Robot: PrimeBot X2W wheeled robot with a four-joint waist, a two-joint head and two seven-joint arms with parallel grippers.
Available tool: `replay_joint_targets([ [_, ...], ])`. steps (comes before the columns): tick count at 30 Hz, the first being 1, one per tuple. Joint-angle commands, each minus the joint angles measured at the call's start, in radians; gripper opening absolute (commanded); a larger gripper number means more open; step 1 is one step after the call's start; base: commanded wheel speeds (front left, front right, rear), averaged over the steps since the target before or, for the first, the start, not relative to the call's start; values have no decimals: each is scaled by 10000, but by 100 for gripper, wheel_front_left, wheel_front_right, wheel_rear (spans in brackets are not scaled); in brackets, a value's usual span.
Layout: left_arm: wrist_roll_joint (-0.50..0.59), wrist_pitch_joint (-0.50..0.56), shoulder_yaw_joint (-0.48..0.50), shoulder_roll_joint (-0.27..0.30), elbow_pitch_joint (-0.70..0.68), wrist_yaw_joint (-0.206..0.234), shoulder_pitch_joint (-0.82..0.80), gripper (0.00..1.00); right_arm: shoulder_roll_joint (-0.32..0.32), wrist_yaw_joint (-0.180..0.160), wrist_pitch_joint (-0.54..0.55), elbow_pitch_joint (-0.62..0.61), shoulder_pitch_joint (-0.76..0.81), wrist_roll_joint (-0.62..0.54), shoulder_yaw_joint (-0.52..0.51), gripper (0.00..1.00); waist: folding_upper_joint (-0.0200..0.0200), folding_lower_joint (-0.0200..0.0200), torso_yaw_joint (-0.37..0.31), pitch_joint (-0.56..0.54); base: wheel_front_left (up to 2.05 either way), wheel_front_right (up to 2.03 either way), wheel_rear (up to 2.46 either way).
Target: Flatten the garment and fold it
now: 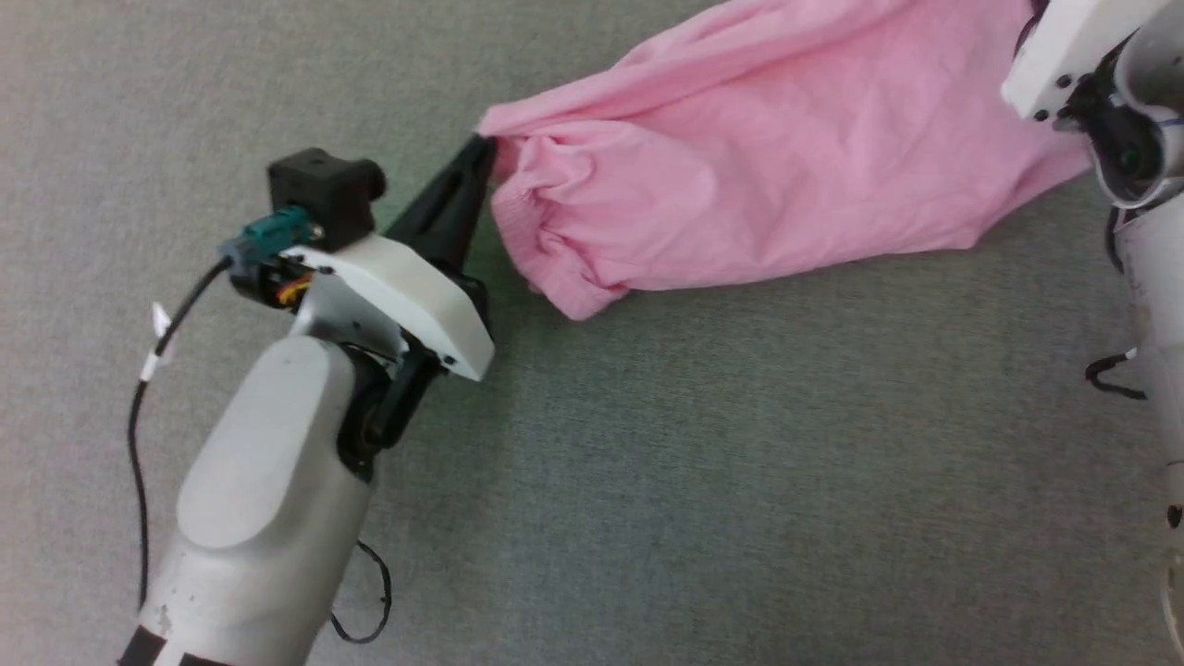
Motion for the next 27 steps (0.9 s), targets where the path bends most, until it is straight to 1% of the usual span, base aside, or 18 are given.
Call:
replay_joint_targets([
  [1,-108,-118,-142,-82,111,-170,-151,0,-2,-9,-213,318,-144,-10,110,51,0,-2,270,266,0,0,0],
  [2,-127,-158,-264,-92,187,-245,-172,0,4,-9,-310,600,-164,12,215,97,0,-2,270,249,0,0,0],
  [3,-188,-201,-351,-103,267,-306,-185,16,12,-9,-403,839,-158,38,350,100,0,-2,267,219,0,0,0],
  [4,-232,-295,-396,-106,330,-346,-198,43,24,-9,-553,1026,-145,93,462,100,0,-2,256,177,0,0,0],
  [5,-255,-379,-435,-96,399,-372,-200,83,28,-9,-717,1191,-125,170,570,100,0,-2,242,123,0,0,0],
  [6,-297,-464,-462,-96,456,-394,-184,100,18,-9,-906,1308,-93,241,709,100,0,-2,223,57,0,0,0],
  [9,-380,-898,-396,-83,525,-418,-54,100,-63,-9,-1816,1310,84,491,1149,100,0,-2,155,-245,0,0,0],
  [12,-403,-1404,-169,-38,500,-235,266,100,-167,-9,-2918,940,494,709,1637,100,0,-2,21,-697,0,0,0],
  [18,-365,-2438,473,142,-112,485,1308,100,-497,-9,-4641,-361,1898,793,2393,100,0,-2,-459,-1811,0,0,0],
  [20,-280,-2653,704,228,-513,783,1741,100,-557,-9,-4927,-919,2494,685,2376,100,0,-2,-660,-2153,0,0,0],
  [23,-157,-2770,902,319,-1150,1183,2392,100,-546,-9,-5057,-1851,3594,498,2041,100,0,-2,-915,-2570,0,0,0],
  [27,13,-2397,880,548,-1777,1580,2897,100,-428,-9,-4648,-3235,5192,9,1256,100,0,-2,-1182,-2923,0,0,0],
])
